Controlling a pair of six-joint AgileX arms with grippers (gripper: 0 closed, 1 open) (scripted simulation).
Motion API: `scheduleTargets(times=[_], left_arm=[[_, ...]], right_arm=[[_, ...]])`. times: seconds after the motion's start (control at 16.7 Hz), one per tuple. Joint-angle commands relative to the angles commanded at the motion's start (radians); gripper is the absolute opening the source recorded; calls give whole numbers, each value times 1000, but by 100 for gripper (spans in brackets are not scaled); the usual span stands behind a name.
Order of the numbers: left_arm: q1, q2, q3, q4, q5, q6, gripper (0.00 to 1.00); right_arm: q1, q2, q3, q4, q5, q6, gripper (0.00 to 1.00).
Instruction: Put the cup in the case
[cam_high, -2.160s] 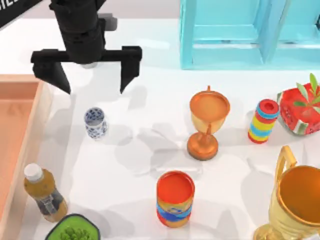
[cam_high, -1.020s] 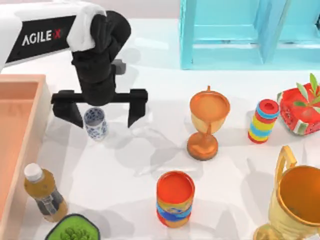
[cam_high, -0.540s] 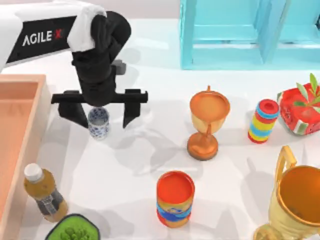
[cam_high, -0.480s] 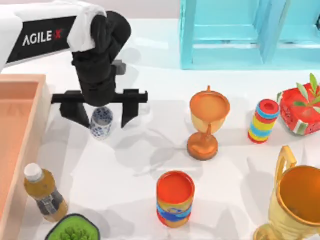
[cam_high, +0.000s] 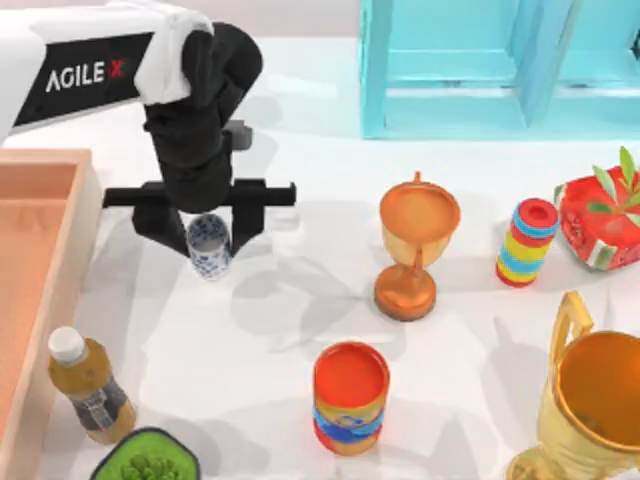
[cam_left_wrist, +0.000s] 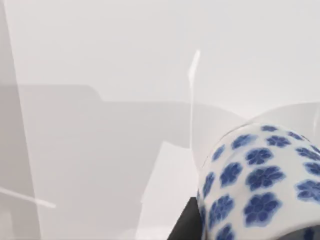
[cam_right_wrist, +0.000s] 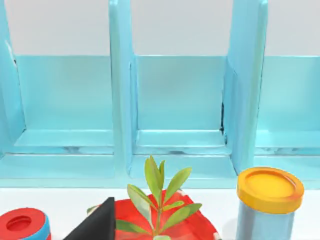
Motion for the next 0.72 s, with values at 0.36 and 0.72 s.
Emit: scheduleTargets(times=[0.36,0.72], left_arm=[[0,0,0,0,0,0,0],[12,-70,5,-70,23,70,0]], right_arm=[[0,0,0,0,0,0,100],[0,0,0,0,0,0,100]])
